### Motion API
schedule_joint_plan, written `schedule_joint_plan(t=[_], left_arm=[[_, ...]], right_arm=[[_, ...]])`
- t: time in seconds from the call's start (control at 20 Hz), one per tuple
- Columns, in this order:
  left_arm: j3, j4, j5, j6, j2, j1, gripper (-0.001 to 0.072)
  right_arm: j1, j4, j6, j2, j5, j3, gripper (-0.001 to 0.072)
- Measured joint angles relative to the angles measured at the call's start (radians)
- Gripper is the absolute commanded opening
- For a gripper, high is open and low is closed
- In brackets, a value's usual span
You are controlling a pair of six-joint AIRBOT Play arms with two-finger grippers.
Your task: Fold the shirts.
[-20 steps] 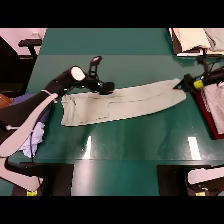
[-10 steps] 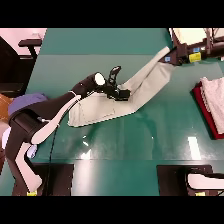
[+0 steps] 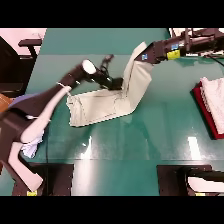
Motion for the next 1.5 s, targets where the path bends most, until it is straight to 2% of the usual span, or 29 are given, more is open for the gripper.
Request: schedule_joint_plan(t=[0.1, 0.15, 0.25, 0.3, 0.4, 0.45, 0.55, 0.8, 0.85, 0.95, 1.2, 1.35, 1.5], left_arm=[[0.006, 0.061, -0.043, 0.0, 0.102, 0.095, 0.0023], [0.008, 0.088, -0.061, 0.001, 0.154, 0.139, 0.0023], [0.01, 0.14, -0.09, 0.003, 0.261, 0.225, 0.0023], [0.011, 0.165, -0.1, 0.003, 0.312, 0.266, 0.0023], [0.012, 0.203, -0.114, 0.004, 0.397, 0.333, 0.0023], [0.012, 0.215, -0.124, 0.005, 0.433, 0.359, 0.0023], [0.012, 0.232, -0.137, 0.006, 0.483, 0.396, 0.0023], [0.012, 0.248, -0.179, 0.007, 0.527, 0.43, 0.0023], [0.012, 0.251, -0.183, 0.007, 0.531, 0.433, 0.0023], [0.012, 0.255, -0.193, 0.007, 0.534, 0.436, 0.0023], [0.012, 0.254, -0.202, 0.007, 0.537, 0.43, 0.0023], [0.012, 0.251, -0.203, 0.007, 0.537, 0.417, 0.0023], [0.012, 0.247, -0.202, 0.007, 0.537, 0.411, 0.0024]], right_arm=[[0.08, -0.001, -0.003, -0.028, -0.028, 0.001, 0.002], [0.129, 0.0, -0.012, -0.05, -0.052, 0.002, 0.0094], [0.245, 0.002, -0.046, -0.108, -0.121, 0.002, 0.0482], [0.301, 0.002, -0.067, -0.143, -0.154, 0.01, 0.0603], [0.388, -0.007, -0.105, -0.216, -0.185, 0.046, 0.0587], [0.412, -0.021, -0.114, -0.246, -0.183, 0.072, 0.055], [0.426, -0.077, -0.109, -0.293, -0.143, 0.119, 0.055], [0.272, -0.203, -0.048, -0.294, -0.036, 0.046, 0.0551], [0.222, -0.209, -0.036, -0.28, -0.035, 0.0, 0.0558], [0.111, -0.23, -0.014, -0.262, -0.025, -0.106, 0.0682], [-0.079, -0.195, 0.023, -0.27, -0.046, -0.314, 0.0675], [-0.097, -0.134, 0.03, -0.31, -0.079, -0.357, 0.0632], [-0.056, -0.064, 0.034, -0.373, -0.086, -0.327, 0.0627]])
